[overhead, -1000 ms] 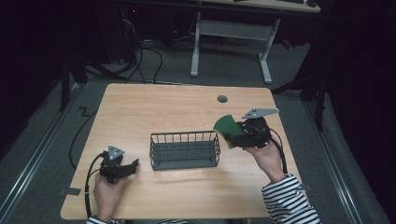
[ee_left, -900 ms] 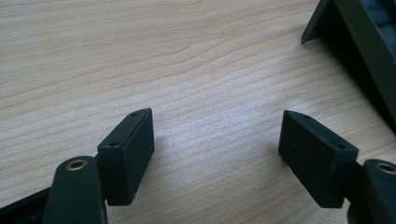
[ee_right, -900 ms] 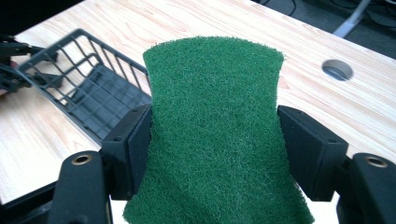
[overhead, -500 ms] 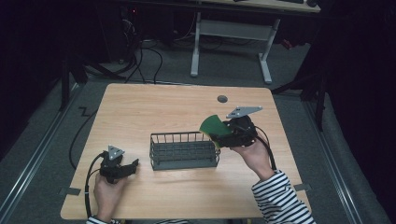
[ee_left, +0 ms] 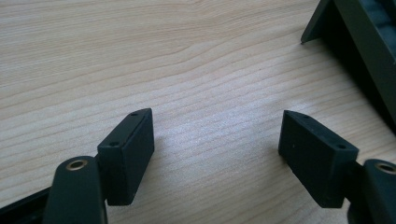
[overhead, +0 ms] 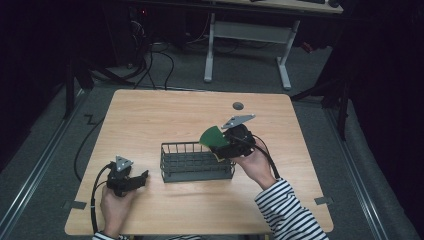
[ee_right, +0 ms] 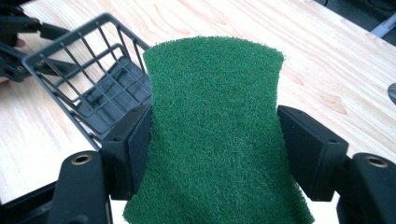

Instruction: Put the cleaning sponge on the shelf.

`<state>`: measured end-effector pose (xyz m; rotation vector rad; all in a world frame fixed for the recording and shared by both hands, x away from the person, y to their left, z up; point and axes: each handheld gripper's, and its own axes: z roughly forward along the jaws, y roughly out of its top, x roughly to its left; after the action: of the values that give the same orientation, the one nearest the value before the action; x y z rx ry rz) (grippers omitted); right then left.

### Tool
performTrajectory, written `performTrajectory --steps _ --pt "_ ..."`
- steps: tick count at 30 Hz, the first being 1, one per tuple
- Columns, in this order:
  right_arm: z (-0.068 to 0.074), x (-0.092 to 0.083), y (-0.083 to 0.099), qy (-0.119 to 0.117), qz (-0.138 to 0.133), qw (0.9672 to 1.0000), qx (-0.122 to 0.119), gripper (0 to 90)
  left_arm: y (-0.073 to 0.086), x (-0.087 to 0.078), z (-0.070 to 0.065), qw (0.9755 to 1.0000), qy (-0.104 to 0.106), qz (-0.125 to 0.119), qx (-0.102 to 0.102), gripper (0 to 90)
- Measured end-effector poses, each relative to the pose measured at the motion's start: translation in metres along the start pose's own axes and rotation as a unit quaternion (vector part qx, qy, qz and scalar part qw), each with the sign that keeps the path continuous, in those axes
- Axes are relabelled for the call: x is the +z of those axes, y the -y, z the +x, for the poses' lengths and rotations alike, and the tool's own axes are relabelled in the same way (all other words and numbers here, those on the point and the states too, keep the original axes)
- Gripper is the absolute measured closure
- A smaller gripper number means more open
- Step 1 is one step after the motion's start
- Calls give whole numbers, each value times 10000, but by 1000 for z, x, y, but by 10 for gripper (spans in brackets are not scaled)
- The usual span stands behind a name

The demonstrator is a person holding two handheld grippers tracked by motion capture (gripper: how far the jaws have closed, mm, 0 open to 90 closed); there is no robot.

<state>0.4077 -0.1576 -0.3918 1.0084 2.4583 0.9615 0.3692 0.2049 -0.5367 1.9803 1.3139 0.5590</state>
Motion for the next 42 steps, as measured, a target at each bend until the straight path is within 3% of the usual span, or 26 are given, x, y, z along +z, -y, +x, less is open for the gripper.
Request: performTrajectory --steps 11,17,30,38,42 --pt "5 27 1 165 365 9989 -226 299 0 0 0 10000 -16 -2 3 274" --pt "2 29 5 96 398 9989 -235 297 0 0 0 10000 -15 3 1 275" --pt "7 33 8 172 641 9968 -439 295 0 0 0 10000 -2 -7 -22 276" --pt "7 35 10 103 755 9964 -383 297 0 0 1 10000 10 -19 -42 276" --pt "10 40 11 211 869 9947 -503 300 0 0 1 10000 9 -19 -46 279"
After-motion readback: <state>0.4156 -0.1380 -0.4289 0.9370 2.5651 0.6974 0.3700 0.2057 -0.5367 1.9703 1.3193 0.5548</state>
